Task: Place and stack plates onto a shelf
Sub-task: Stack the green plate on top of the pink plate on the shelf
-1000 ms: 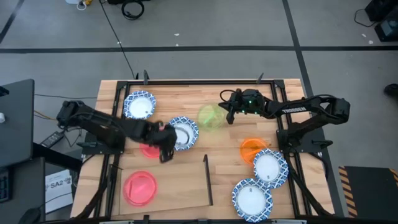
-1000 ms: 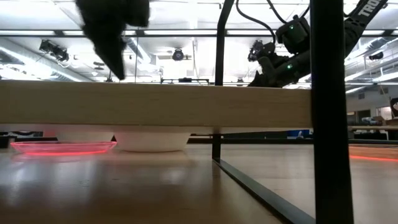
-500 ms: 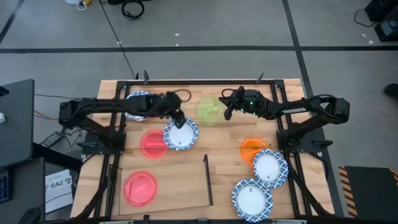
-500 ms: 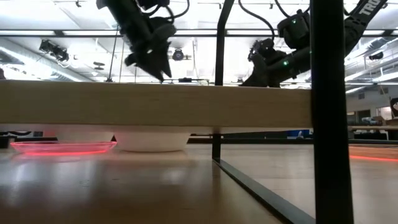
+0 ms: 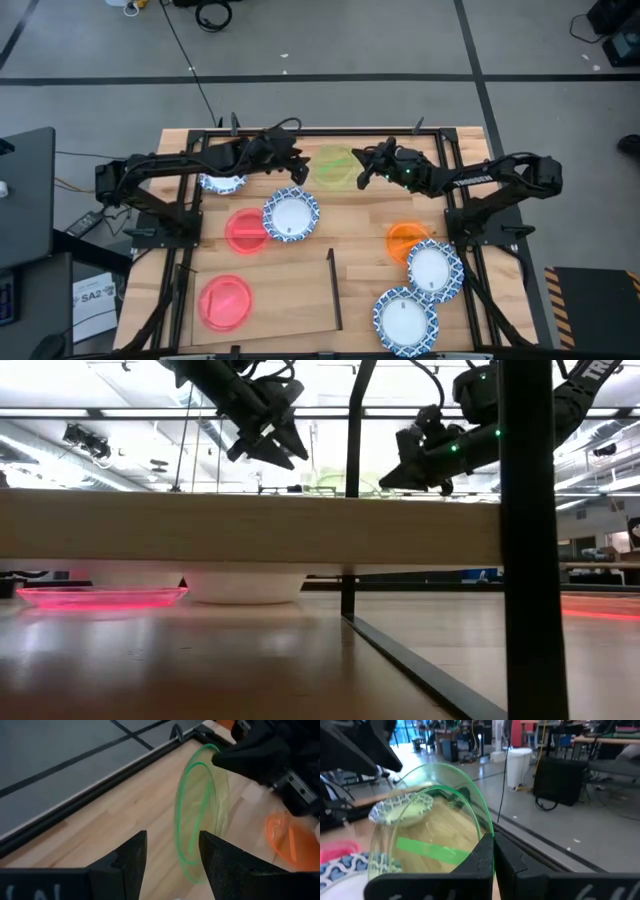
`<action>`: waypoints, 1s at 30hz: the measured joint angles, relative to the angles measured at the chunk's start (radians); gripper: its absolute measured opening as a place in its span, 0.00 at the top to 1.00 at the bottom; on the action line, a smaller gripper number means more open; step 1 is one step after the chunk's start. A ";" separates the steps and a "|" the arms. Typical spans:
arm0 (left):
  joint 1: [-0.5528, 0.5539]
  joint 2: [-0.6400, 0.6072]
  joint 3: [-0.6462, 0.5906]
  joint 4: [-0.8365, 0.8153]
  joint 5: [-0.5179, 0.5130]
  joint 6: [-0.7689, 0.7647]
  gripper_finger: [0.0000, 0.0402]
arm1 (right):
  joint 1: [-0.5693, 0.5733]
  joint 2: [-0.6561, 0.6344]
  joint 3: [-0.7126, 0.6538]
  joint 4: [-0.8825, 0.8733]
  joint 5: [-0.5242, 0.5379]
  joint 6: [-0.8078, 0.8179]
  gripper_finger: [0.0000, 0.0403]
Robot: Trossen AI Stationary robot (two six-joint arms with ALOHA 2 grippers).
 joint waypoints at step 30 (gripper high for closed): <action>0.004 0.000 0.000 0.014 0.000 -0.003 0.75 | 0.025 0.000 0.000 0.115 0.025 0.052 0.98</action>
